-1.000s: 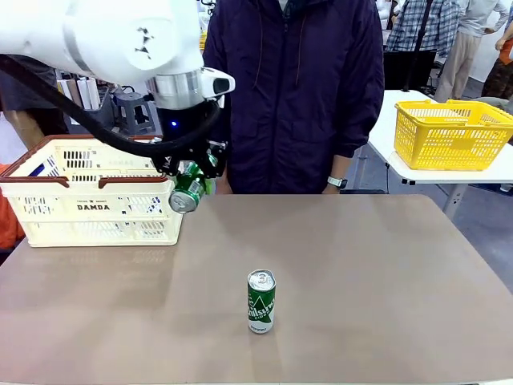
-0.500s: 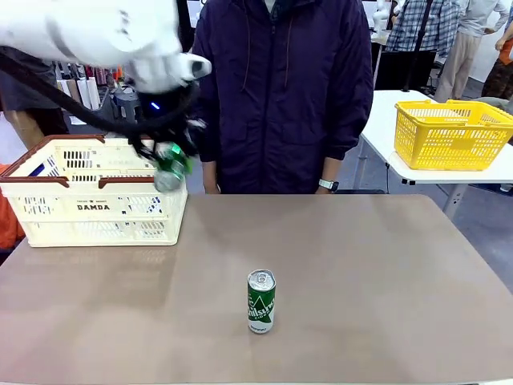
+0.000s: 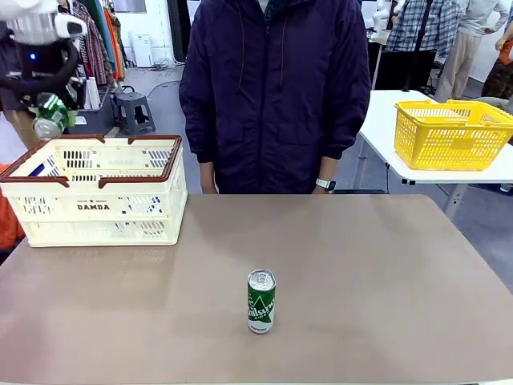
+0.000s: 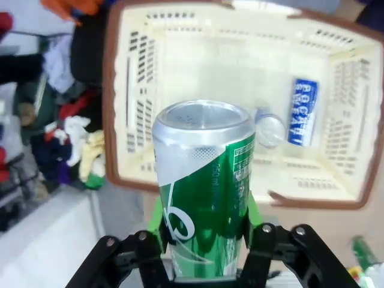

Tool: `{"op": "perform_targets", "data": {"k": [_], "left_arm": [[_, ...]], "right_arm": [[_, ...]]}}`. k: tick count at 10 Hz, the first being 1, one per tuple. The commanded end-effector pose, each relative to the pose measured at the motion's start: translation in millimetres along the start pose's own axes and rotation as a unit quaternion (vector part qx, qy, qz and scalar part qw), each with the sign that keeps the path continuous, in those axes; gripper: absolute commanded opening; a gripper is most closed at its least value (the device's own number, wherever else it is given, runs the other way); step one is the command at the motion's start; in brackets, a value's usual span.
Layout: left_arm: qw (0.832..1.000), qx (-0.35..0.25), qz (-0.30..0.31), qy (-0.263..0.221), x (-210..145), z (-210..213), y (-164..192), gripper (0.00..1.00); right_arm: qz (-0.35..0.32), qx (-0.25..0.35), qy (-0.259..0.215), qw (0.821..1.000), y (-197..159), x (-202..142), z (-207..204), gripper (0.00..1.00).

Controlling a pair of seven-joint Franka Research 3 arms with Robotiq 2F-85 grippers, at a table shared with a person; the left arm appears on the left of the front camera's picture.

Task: Place the drinks into the Shopping basket.
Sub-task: Pick up one drink and place it into the Shopping basket.

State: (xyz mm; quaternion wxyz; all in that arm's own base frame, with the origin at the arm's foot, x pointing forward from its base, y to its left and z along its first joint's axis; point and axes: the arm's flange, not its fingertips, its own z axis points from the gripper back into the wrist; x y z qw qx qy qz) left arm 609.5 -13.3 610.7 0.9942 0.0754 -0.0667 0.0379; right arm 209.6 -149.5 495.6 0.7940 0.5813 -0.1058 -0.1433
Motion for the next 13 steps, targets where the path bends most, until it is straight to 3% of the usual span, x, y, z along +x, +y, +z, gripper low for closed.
{"op": "perform_targets", "data": {"k": [1,2,4,7,8,13], "left_arm": [[0.998,-0.042,-0.036,0.002,16.1,-31.9,11.9,0.00],[0.997,-0.075,-0.034,0.008,17.9,-58.1,21.1,0.00],[0.996,-0.084,-0.027,0.016,14.1,-98.6,16.7,0.00],[0.998,-0.044,-0.011,0.051,8.5,-157.6,-1.1,0.00],[0.999,-0.023,0.002,0.049,9.0,-170.4,-4.3,0.00],[0.996,-0.062,0.021,0.056,12.5,-194.8,-0.1,0.00]], "right_arm": [[0.007,0.009,0.000,1.000,3.2,0.7,1.7,1.00],[0.007,0.009,0.000,1.000,3.2,0.7,1.7,1.00],[0.007,0.009,0.000,1.000,3.2,0.7,1.7,1.00],[0.007,0.009,0.000,1.000,3.2,0.7,1.7,1.00],[0.007,0.009,0.000,1.000,3.2,0.7,1.7,1.00],[0.007,0.009,0.000,1.000,3.2,0.7,1.7,1.00]]}}
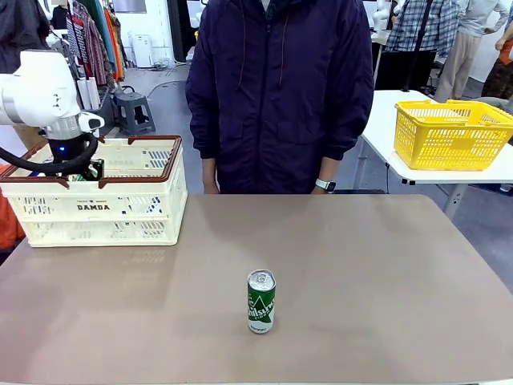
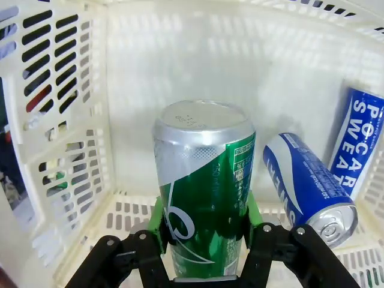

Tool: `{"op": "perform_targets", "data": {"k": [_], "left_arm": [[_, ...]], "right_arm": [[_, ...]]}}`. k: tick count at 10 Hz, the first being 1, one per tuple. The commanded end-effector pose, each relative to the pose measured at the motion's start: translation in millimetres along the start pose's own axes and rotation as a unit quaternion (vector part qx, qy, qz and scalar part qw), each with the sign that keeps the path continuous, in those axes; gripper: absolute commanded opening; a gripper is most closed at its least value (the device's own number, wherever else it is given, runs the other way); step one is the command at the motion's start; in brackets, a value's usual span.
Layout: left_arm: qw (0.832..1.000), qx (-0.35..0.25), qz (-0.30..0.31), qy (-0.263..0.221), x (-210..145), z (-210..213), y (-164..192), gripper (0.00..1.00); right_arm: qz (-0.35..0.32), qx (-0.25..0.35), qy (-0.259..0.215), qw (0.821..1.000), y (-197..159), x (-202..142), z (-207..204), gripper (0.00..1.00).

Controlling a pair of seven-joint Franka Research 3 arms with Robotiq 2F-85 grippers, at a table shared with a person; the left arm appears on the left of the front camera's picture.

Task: Place the drinks into the Shopping basket.
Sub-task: Pick up one drink and place it into the Shopping basket.

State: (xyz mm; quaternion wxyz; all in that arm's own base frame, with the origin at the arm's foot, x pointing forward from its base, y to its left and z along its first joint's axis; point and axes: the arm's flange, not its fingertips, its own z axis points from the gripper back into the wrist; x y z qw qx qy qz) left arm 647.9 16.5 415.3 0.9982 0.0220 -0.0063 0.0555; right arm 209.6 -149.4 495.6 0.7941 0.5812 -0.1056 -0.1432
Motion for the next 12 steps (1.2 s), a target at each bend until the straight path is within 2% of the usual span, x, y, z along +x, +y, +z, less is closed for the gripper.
{"op": "perform_targets", "data": {"k": [1,2,3,9,11,12], "left_arm": [[1.000,-0.021,0.005,-0.009,-3.9,8.7,1.7,0.40],[1.000,-0.021,0.004,-0.006,-3.3,10.1,1.8,0.97],[1.000,-0.023,0.005,-0.006,-4.0,10.4,3.6,1.00],[0.999,-0.031,0.010,-0.024,-8.3,30.5,4.5,1.00],[0.997,-0.033,-0.007,-0.070,-24.7,73.1,5.0,1.00],[0.990,-0.055,-0.026,-0.126,-47.4,122.6,6.3,1.00]], "right_arm": [[0.007,0.010,0.000,1.000,3.1,0.7,1.8,1.00],[0.007,0.010,0.000,1.000,3.1,0.7,1.8,1.00],[0.007,0.010,0.000,1.000,3.1,0.7,1.8,1.00],[0.007,0.010,0.000,1.000,3.1,0.7,1.8,1.00],[0.007,0.010,0.000,1.000,3.1,0.7,1.8,1.00],[0.007,0.010,0.000,1.000,3.1,0.7,1.8,1.00]]}}
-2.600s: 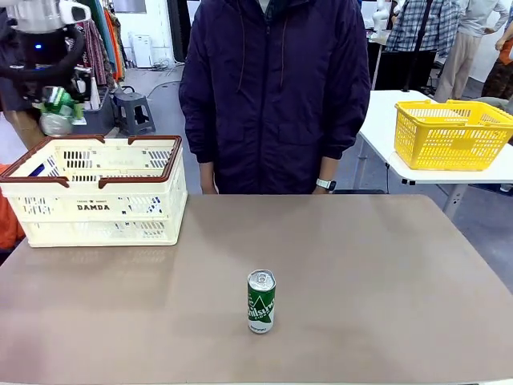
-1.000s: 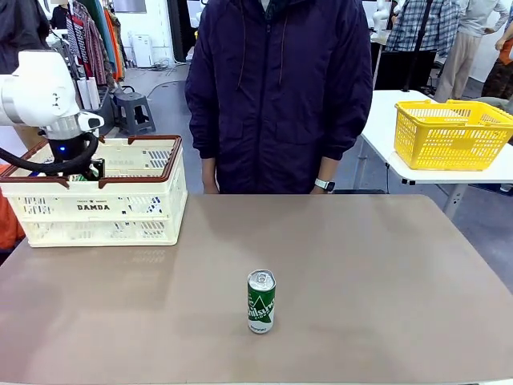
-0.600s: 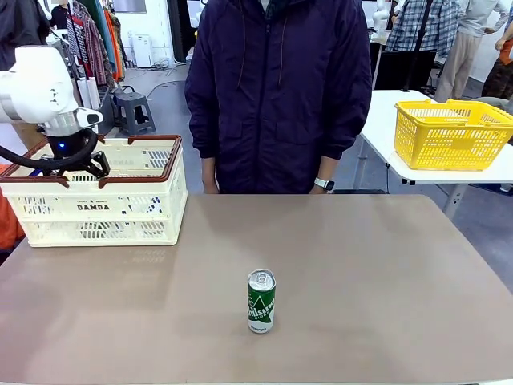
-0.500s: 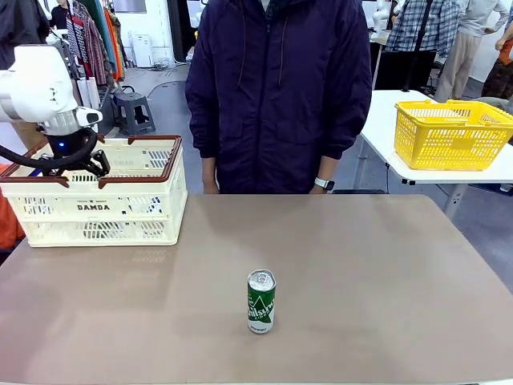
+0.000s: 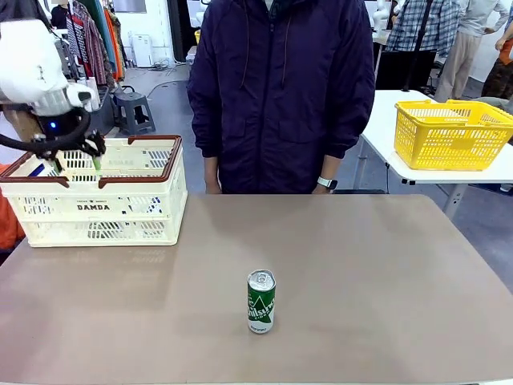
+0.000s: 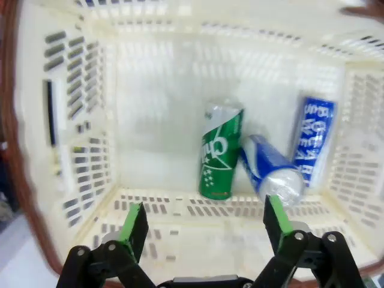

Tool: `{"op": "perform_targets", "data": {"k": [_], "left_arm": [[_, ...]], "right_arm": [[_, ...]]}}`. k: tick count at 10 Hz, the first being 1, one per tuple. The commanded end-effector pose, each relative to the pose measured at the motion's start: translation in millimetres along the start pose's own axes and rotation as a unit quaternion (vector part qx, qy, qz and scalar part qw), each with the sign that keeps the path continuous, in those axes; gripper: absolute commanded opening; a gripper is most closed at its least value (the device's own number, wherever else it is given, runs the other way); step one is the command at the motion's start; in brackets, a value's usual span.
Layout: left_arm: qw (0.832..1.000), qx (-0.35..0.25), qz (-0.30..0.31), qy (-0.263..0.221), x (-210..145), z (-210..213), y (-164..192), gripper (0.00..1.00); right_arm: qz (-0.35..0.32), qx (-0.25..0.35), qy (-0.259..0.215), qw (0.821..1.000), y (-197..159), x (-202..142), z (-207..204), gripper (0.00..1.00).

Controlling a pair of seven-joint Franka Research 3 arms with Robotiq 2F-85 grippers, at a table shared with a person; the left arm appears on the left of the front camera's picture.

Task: Place the drinks into the Shopping basket.
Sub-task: Pick up one drink and place it into the Shopping basket.

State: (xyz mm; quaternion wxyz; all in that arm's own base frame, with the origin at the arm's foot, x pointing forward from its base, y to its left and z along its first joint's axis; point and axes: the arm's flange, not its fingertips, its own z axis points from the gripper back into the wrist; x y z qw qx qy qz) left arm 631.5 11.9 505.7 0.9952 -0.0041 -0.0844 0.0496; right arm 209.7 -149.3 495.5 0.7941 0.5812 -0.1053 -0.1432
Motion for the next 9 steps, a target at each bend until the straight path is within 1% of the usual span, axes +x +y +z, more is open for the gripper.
{"op": "perform_targets", "data": {"k": [1,2,3,4,5,6,7,8,9], "left_arm": [[0.996,-0.065,-0.037,-0.053,-43.3,77.4,2.6,1.00],[0.988,-0.136,-0.050,-0.045,-67.6,108.1,1.9,1.00],[0.969,-0.235,-0.067,-0.047,-96.7,128.2,0.0,1.00],[0.954,-0.290,-0.071,-0.014,-135.8,137.7,-2.3,1.00],[0.934,-0.345,-0.093,0.011,-186.0,142.9,-1.4,1.00],[0.914,-0.388,-0.121,0.000,-227.4,145.8,6.9,1.00],[0.890,-0.442,-0.116,-0.011,-261.8,143.9,23.8,1.00],[0.851,-0.519,-0.070,-0.028,-301.6,135.1,49.9,1.00],[0.814,-0.578,-0.008,-0.049,-330.7,117.7,70.7,1.00]], "right_arm": [[0.007,0.010,0.000,1.000,3.2,0.6,1.9,1.00],[0.007,0.010,0.000,1.000,3.2,0.6,1.9,1.00],[0.007,0.010,0.000,1.000,3.2,0.6,1.9,1.00],[0.007,0.010,0.000,1.000,3.2,0.6,1.9,1.00],[0.007,0.010,0.000,1.000,3.2,0.6,1.9,1.00],[0.007,0.010,0.000,1.000,3.2,0.6,1.9,1.00],[0.007,0.010,0.000,1.000,3.2,0.6,1.9,1.00],[0.007,0.010,0.000,1.000,3.2,0.6,1.9,1.00],[0.007,0.010,0.000,1.000,3.2,0.6,1.9,1.00]]}}
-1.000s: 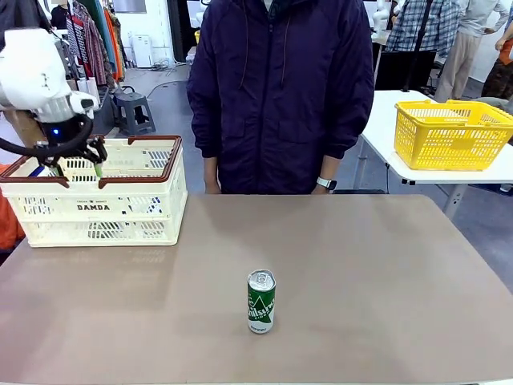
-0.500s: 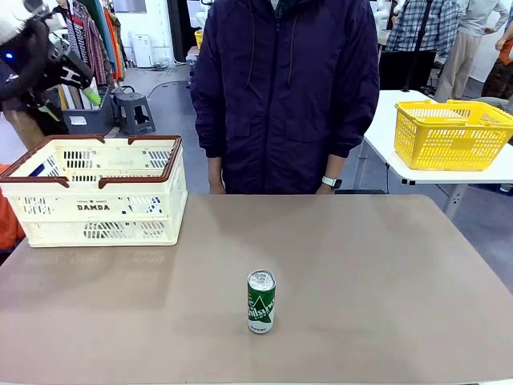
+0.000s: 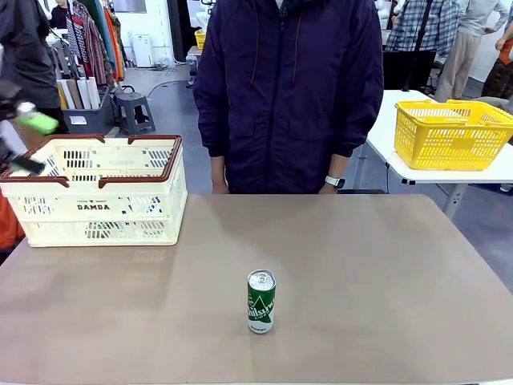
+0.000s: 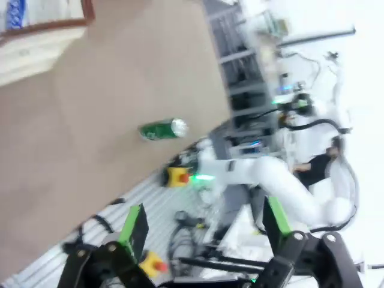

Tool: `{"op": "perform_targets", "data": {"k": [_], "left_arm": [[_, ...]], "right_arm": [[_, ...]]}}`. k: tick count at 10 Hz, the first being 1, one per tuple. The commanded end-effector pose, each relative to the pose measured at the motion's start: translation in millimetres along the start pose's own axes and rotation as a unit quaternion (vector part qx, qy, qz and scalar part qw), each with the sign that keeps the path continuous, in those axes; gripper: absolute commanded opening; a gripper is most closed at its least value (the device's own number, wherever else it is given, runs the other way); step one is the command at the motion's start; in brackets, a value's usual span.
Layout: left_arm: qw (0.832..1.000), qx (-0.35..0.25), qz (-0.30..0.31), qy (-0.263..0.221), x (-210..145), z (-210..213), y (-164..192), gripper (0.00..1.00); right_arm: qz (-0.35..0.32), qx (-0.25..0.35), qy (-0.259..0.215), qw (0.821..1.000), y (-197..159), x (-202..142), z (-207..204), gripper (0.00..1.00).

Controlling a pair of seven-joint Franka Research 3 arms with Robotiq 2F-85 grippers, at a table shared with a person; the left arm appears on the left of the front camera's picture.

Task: Place the drinks into the Shopping basket.
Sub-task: Pick up one drink and place it into the Shopping basket.

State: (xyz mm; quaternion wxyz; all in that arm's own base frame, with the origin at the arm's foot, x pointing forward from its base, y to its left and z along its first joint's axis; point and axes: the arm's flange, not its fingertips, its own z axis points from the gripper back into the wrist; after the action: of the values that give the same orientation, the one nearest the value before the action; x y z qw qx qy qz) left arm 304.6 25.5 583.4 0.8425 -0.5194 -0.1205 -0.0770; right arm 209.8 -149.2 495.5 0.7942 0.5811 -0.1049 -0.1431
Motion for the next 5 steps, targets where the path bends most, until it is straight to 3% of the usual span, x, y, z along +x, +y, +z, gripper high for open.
{"op": "perform_targets", "data": {"k": [1,2,4,5], "left_arm": [[0.992,-0.091,0.064,-0.067,-58.5,15.4,41.7,1.00],[0.988,-0.113,0.078,-0.068,-91.1,13.6,68.8,1.00],[0.984,-0.112,0.079,-0.112,-100.7,18.2,100.5,1.00],[0.988,-0.111,0.082,-0.071,-85.4,29.1,69.7,1.00]], "right_arm": [[0.007,0.010,0.000,1.000,3.2,0.6,2.1,1.00],[0.007,0.010,0.000,1.000,3.2,0.6,2.1,1.00],[0.007,0.010,0.000,1.000,3.2,0.6,2.1,1.00],[0.007,0.010,0.000,1.000,3.2,0.6,2.1,1.00]]}}
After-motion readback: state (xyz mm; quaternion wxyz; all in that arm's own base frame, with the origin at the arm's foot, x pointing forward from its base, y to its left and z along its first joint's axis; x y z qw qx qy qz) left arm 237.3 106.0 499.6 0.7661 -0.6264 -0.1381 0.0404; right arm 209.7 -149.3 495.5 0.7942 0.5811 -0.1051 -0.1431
